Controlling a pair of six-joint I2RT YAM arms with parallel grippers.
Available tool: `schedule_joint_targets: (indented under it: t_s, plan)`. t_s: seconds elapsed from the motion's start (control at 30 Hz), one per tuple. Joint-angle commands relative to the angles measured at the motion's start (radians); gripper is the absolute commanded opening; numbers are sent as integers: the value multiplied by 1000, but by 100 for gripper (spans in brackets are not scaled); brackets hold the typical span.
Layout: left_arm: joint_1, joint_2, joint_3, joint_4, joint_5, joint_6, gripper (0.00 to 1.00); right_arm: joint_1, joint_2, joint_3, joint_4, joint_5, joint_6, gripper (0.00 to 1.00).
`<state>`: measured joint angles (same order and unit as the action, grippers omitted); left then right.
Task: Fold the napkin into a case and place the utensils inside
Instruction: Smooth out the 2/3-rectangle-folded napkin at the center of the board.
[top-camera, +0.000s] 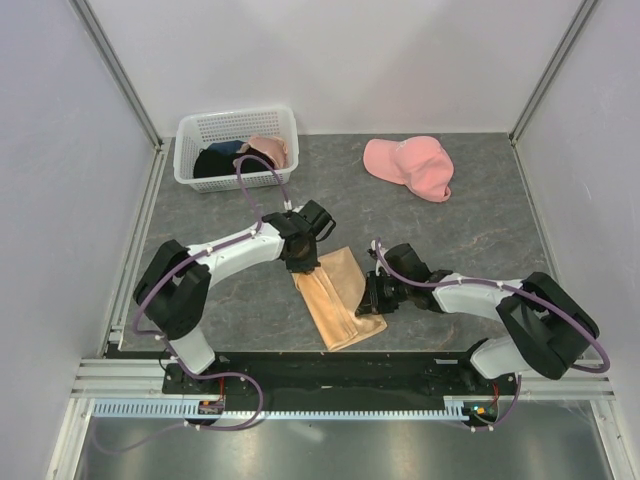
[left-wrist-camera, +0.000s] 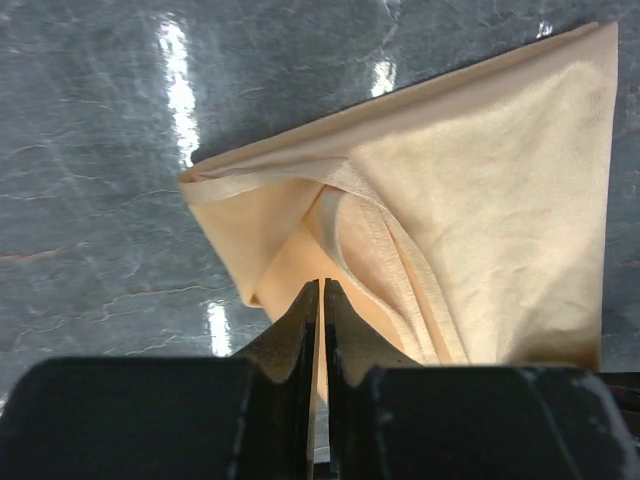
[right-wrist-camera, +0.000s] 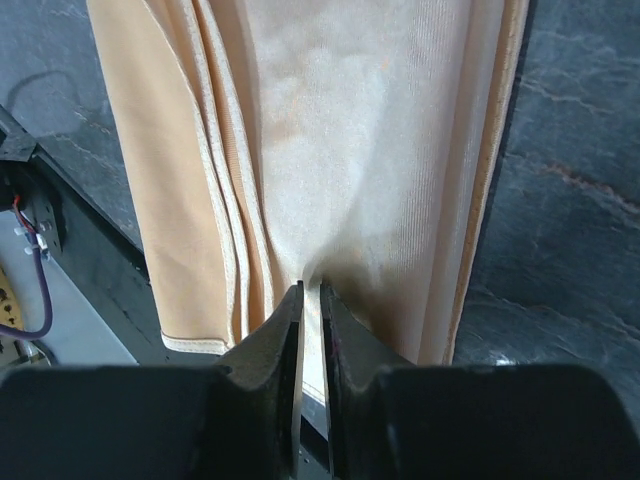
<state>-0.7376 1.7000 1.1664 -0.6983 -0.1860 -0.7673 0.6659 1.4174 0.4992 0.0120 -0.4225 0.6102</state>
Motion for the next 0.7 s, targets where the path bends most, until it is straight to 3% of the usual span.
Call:
schedule_joint_targets:
  t_s: [0.0,0.27,0.67]
  plan:
    - [-43,9,-30,108,62,14,10,6,38,-57,98,4,33,18]
    - [-120,-43,-108,131,34,-21,11,6,-5,-68,79,18,40,20]
    - [-118,102,-13,147,39,-15,9,8,6,-96,115,2,60,20]
